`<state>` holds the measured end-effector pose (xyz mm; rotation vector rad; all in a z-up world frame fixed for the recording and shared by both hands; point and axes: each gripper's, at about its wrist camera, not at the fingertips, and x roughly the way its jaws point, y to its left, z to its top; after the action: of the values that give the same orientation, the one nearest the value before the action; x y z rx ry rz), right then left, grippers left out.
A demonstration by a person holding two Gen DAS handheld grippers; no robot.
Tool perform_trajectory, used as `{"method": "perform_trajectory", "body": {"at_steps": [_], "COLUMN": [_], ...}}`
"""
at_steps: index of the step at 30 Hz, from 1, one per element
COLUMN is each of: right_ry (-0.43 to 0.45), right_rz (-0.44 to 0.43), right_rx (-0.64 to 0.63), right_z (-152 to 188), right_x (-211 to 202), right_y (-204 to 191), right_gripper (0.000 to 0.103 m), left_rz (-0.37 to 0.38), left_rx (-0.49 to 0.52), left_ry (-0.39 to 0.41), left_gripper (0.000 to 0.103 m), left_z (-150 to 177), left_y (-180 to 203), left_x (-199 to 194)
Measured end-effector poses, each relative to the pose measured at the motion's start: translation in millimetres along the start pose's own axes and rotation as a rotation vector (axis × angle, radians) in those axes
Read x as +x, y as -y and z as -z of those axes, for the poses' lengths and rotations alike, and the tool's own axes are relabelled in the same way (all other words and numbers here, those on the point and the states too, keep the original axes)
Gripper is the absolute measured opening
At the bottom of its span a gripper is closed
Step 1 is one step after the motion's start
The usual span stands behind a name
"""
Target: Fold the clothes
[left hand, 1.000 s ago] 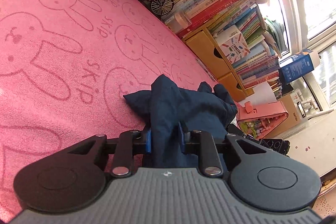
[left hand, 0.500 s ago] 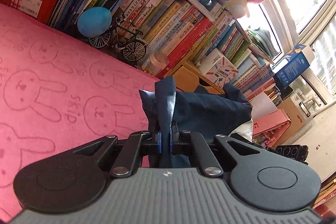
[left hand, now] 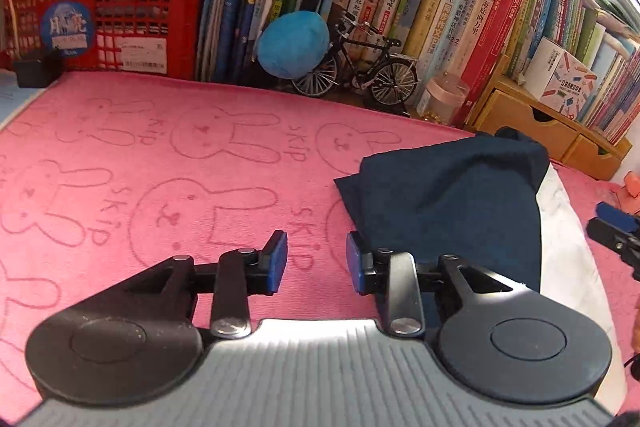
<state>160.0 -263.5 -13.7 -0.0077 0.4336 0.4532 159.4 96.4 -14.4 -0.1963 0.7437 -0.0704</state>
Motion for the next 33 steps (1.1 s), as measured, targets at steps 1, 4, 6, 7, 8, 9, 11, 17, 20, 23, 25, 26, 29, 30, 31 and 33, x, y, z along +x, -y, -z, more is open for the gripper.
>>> {"method": "perform_trajectory", "body": {"at_steps": [1,4,6,7,8,9,11,17,20,23,25,26,29,30,31,33], "right_ry": [0.03,-0.036,-0.137,-0.213,-0.24,-0.262,-0.306,-0.268,-0.224,-0.151,-0.129,-0.133,-0.172,-0.182,-0.193,-0.173], "right_rz": [-0.037,-0.147,-0.209,-0.237,-0.3,-0.367,-0.501,-0.47,-0.344,-0.158,-0.032,0.022,0.111,0.118,0.124,0.127], "right_rx": [-0.023,-0.112,-0.147,-0.165,-0.177,-0.188,-0.21,-0.268,-0.225,-0.19,-0.198,-0.213,-0.272,-0.288,-0.305,-0.331], "right_z": [0,4,9,16,18,18,20,34,48,65,78,83,96,97,99,99], "right_x": [-14,-14,-2,11,12,11,9,-51,-87,-120,-134,-137,-131,-125,-120,-119], "right_y": [-4,-39,-61,-76,-87,-98,-119,-124,-102,-79,-69,-67,-70,-75,-80,-88], "right_gripper": [0.084,0.07,0.059,0.06,0.062,0.062,0.064,0.076,0.083,0.093,0.097,0.097,0.097,0.097,0.097,0.097], "left_rz": [-0.02,-0.029,-0.031,-0.041,-0.048,-0.048,-0.047,-0.07,-0.089,-0.104,-0.112,-0.109,-0.1,-0.094,-0.087,-0.075], "left_rx": [0.027,0.097,0.13,0.149,0.175,0.203,0.225,0.209,0.22,0.242,0.242,0.235,0.214,0.197,0.186,0.17], "left_ry": [0.026,0.104,0.155,0.181,0.197,0.2,0.176,0.105,0.074,0.055,0.065,0.065,0.064,0.055,0.047,0.036], "left_gripper": [0.031,0.032,0.05,0.058,0.071,0.073,0.073,0.074,0.077,0.086,0.09,0.092,0.098,0.1,0.101,0.103], "left_z": [2,11,19,24,29,34,43,74,89,101,107,107,107,106,105,103], "left_y": [4,23,43,52,62,69,81,77,74,74,73,71,65,63,60,57], "left_x": [-11,-43,-59,-66,-70,-73,-75,-70,-64,-56,-53,-53,-52,-51,-50,-49]}}
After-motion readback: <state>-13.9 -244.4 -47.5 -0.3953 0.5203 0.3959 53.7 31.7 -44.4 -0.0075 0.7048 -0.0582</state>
